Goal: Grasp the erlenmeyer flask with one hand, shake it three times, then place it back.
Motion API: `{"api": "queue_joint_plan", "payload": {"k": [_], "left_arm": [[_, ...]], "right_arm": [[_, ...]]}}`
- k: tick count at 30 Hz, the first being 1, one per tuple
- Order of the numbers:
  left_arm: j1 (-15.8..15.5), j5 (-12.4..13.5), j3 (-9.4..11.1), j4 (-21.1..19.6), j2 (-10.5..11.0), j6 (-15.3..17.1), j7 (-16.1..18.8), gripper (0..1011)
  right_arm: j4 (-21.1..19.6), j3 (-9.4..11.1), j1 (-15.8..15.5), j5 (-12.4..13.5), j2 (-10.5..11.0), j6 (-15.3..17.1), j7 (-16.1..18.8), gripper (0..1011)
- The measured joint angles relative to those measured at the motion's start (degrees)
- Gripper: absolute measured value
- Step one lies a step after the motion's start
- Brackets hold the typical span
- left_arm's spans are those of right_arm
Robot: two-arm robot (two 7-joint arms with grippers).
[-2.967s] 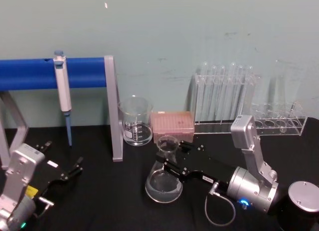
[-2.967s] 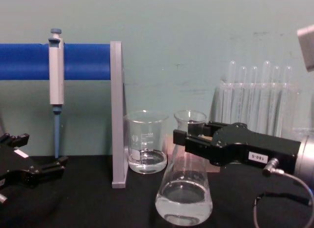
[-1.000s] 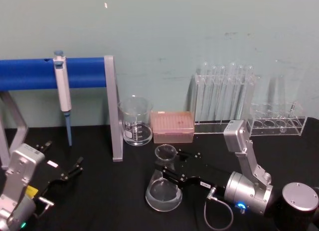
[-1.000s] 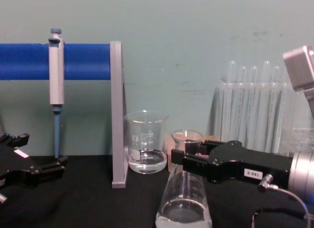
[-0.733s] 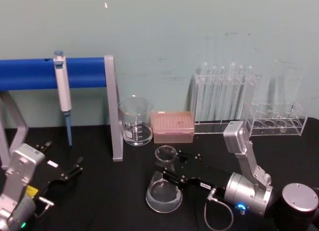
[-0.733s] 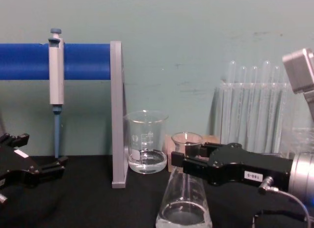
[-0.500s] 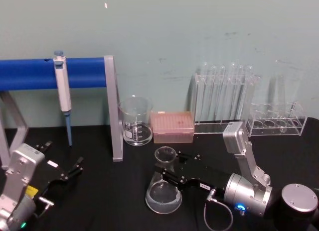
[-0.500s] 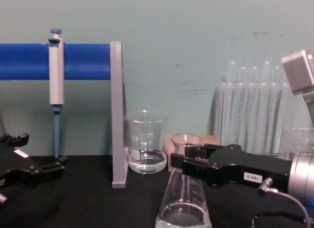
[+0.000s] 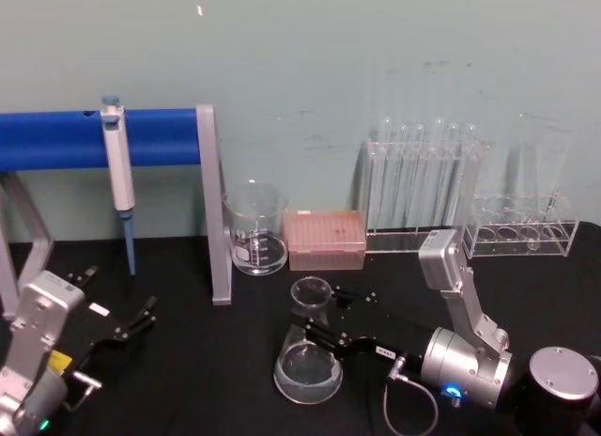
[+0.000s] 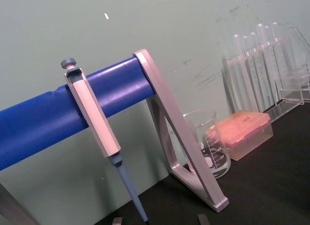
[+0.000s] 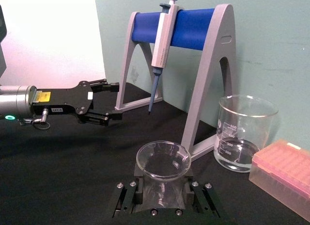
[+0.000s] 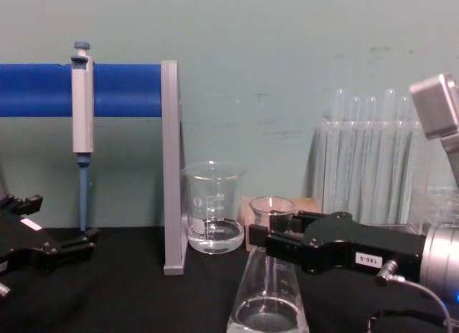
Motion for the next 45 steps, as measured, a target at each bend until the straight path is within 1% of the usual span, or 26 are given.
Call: {"api": "queue_joint_plan", "payload": {"k": [12,37,40,41,43,44,45], "left_arm": [[0.0,0.0,0.0,0.0,0.0,0.0,0.0,1001],[0.0,0.0,0.0,0.0,0.0,0.0,0.0,1001],[0.0,0.0,0.0,0.0,0.0,0.0,0.0,1001],[0.0,0.0,0.0,0.0,0.0,0.0,0.0,1001],[0.0,0.0,0.0,0.0,0.0,0.0,0.0,1001],[0.0,0.0,0.0,0.0,0.0,0.0,0.0,1001],[0.0,0.0,0.0,0.0,0.0,0.0,0.0,1001]], "right_arm": [[-0.2,-0.2,0.1,-0.3,0.0,0.8,-0.7,449],[-0.2,-0.1,0.1,-0.4,0.0,0.7,-0.6,449],[-0.1,-0.1,0.1,-0.5,0.0,0.7,-0.5,503],[-0.1,-0.1,0.1,-0.5,0.0,0.8,-0.6,560],[-0.1,-0.1,0.1,-0.5,0.0,0.8,-0.6,616],[-0.1,-0.1,0.1,-0.6,0.0,0.7,-0.6,616],[-0.1,-0.1,0.1,-0.6,0.0,0.8,-0.6,672]]}}
